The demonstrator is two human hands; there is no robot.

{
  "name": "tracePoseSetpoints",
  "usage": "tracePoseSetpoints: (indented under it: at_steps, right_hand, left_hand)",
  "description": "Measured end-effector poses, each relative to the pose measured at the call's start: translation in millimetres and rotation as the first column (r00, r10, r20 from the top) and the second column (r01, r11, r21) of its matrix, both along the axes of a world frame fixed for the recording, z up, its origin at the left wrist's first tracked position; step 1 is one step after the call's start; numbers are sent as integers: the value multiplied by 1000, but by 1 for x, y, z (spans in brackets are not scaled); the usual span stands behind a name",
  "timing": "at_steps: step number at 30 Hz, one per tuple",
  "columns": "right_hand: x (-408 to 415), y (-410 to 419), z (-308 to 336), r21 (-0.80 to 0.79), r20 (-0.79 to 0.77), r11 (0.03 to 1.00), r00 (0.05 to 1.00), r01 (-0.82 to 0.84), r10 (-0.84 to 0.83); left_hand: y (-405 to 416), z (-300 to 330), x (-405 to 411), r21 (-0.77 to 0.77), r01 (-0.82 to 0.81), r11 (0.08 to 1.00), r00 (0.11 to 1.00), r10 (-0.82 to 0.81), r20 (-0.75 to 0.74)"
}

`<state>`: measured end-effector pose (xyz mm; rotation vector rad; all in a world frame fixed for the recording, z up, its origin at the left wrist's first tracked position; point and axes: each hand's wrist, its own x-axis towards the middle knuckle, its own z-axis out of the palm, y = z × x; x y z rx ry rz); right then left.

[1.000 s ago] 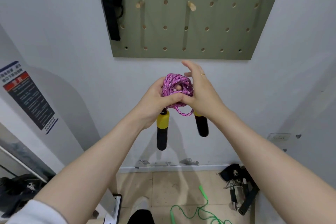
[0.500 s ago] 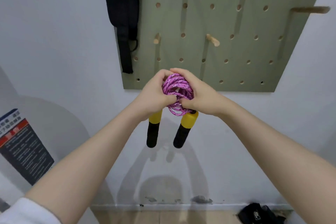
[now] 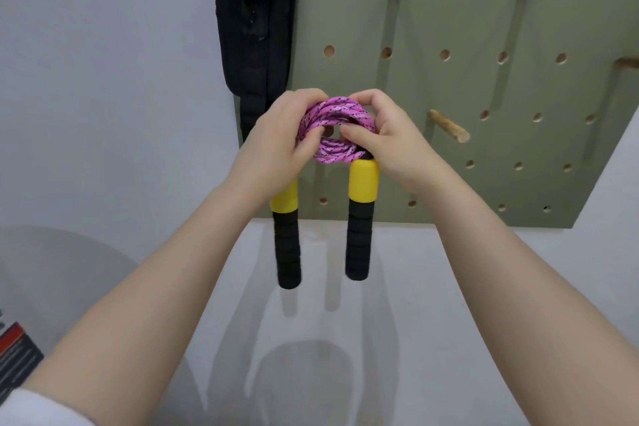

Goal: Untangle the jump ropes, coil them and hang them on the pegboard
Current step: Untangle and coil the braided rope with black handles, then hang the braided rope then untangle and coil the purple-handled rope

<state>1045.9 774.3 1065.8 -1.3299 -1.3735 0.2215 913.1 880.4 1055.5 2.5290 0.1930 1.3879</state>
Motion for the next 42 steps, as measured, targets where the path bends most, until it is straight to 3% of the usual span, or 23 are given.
tracePoseSetpoints:
  at_steps: [4, 6, 8, 10, 12, 14, 16, 19, 25, 27, 30, 34, 37, 39, 42]
  right_hand:
    - [16, 28, -5, -41, 54, 998, 997, 50, -48]
    - [24, 41, -11, 6, 124, 985, 977, 173, -172]
    - [33, 50, -18, 75, 197, 910, 888, 409, -415]
    - [40, 53, -25, 140, 317, 801, 740, 582, -593]
    - [41, 55, -32, 249, 506, 799, 630, 547, -589]
    - [39, 59, -38, 398, 668, 782, 432, 480, -606]
    - [39, 65, -43, 523, 710, 750, 278, 405, -646]
    - [44, 74, -53, 520, 725, 719, 206, 461, -657]
    - [51, 78, -56, 349, 847, 622, 48, 701, -529]
    - [47, 68, -42, 250, 902, 645, 68, 722, -426]
    - [31, 39, -12, -20, 921, 719, 293, 695, -258]
    - [-6, -14, -24, -48, 807, 740, 462, 671, -367]
    - [-27, -49, -74, -113, 842, 820, 492, 562, -221]
    - [-40, -61, -108, -239, 874, 838, 484, 491, -35]
    - [-68, -70, -157, -415, 822, 831, 545, 371, 166]
  left_hand:
    - [26, 1, 10, -46, 40, 998, 998, -43, -49]
    - [38, 1, 18, -25, 1, 1000, 997, -3, -79]
    - [49, -1, 28, 4, -68, 998, 993, 68, -98]
    - [56, -7, 37, 124, -151, 981, 982, 163, -92]
    - [62, -16, 47, 249, -257, 934, 955, 285, -86]
    - [62, -21, 59, 255, -355, 899, 920, 385, -77]
    - [61, -26, 69, 219, -397, 891, 902, 423, -86]
    - [61, -31, 78, 212, -456, 865, 867, 485, -113]
    - [58, -31, 81, 277, -551, 787, 788, 600, -138]
    - [58, -27, 76, 324, -551, 769, 760, 623, -185]
    - [50, -17, 67, 316, -551, 773, 724, 630, -281]
    - [10, -31, 32, 195, -399, 896, 848, 441, -293]
    - [-28, -78, -18, 233, -245, 941, 877, 318, -360]
    - [-54, -115, -59, 215, -237, 947, 829, 313, -463]
    - [-85, -163, -132, 193, -319, 928, 722, 370, -584]
